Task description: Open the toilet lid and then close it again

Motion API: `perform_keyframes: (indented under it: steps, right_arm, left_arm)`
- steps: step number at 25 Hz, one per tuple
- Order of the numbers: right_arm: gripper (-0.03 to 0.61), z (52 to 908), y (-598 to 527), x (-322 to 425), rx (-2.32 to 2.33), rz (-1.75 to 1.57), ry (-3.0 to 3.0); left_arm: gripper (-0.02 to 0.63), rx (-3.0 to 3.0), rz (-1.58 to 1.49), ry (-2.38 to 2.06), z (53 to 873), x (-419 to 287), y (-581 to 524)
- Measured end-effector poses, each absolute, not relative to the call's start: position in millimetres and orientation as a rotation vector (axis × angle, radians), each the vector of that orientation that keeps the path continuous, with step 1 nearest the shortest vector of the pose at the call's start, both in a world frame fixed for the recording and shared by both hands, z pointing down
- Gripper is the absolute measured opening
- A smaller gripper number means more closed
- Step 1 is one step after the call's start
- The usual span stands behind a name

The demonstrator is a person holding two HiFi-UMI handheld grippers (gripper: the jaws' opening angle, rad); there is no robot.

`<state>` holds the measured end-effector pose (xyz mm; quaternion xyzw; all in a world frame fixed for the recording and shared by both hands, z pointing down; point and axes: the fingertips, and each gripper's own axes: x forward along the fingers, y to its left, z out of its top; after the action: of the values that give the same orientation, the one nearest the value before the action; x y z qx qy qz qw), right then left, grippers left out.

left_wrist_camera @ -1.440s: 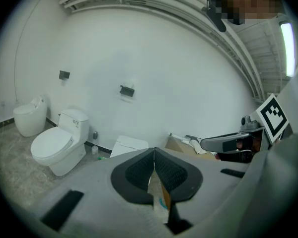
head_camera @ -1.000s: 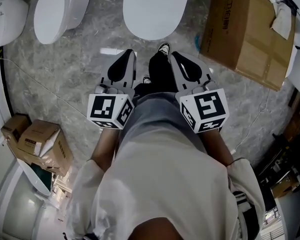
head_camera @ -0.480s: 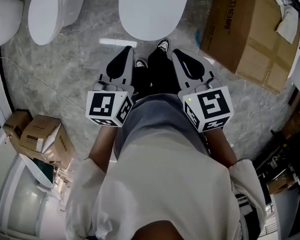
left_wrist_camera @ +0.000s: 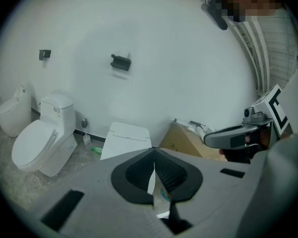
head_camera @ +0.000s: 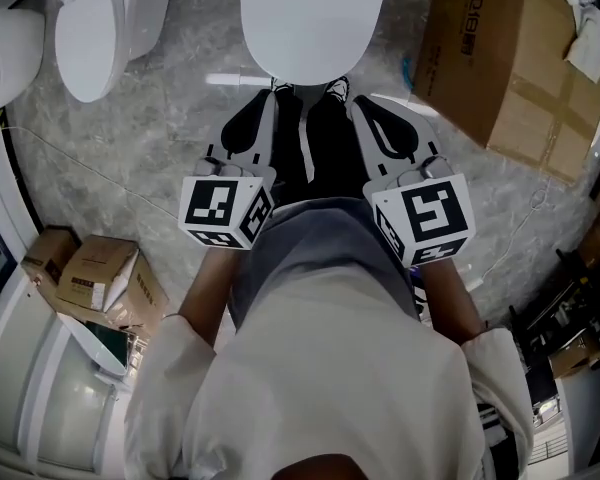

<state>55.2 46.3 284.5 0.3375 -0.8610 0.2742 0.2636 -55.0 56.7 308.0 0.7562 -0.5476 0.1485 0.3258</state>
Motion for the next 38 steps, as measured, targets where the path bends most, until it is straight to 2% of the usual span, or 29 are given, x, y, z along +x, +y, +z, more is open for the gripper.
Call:
perform_keyframes:
  steps: [19, 38]
  right_arm:
    - [0.011, 357.5, 19.5, 25.4, 1.028, 0.796, -2.211]
    - [0.011, 427.9, 36.3, -1.0, 0.931, 0.838, -2.179]
  left_arm:
    - [0.008, 2.022, 0.531, -1.297, 402.4, -97.8, 22.8]
    - [0.009, 1.826, 0.475, -1.347, 513.0, -139.4, 25.0]
